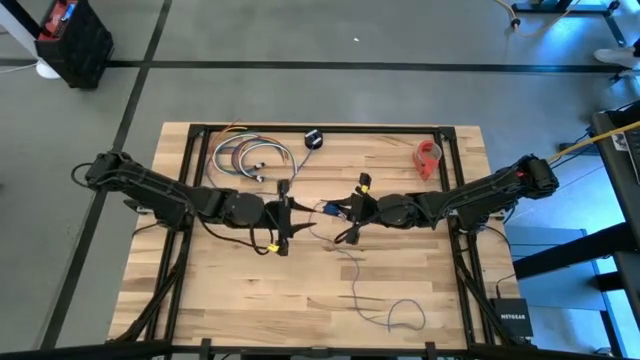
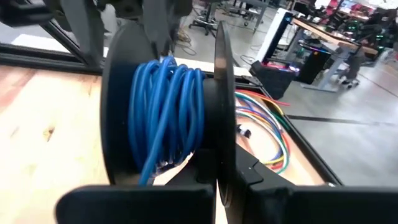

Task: Coil cords
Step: Coil the blue wire onto the black spool

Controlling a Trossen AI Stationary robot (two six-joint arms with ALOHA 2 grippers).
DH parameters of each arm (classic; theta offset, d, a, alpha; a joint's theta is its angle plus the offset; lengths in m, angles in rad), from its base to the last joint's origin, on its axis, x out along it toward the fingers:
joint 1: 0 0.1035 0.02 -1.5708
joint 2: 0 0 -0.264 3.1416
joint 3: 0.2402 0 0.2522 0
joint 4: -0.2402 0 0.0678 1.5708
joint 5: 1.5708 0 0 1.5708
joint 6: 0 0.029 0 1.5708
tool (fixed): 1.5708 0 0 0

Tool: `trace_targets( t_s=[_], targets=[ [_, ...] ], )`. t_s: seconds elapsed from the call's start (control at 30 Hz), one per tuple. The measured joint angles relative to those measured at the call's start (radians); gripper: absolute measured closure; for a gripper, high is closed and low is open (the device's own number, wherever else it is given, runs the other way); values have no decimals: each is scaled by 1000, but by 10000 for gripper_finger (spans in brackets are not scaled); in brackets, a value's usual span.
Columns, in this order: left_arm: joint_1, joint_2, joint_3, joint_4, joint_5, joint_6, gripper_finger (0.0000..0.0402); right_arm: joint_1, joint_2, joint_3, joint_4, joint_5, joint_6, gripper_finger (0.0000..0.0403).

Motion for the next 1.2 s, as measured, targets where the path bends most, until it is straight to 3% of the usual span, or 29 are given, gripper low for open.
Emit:
trace_targets(
  t_s=[0.43,0.53,0.77,1.2],
  targets=[
    [28,82,0,141,71,9,275,0,49,-1,57,-68,23,398],
    [34,82,2,139,72,10,297,0,49,-1,53,-65,22,398],
    [36,79,2,141,71,31,391,0,46,-1,62,-67,9,398],
    [30,81,4,137,73,47,399,0,48,-1,42,-68,80,373]
  ],
)
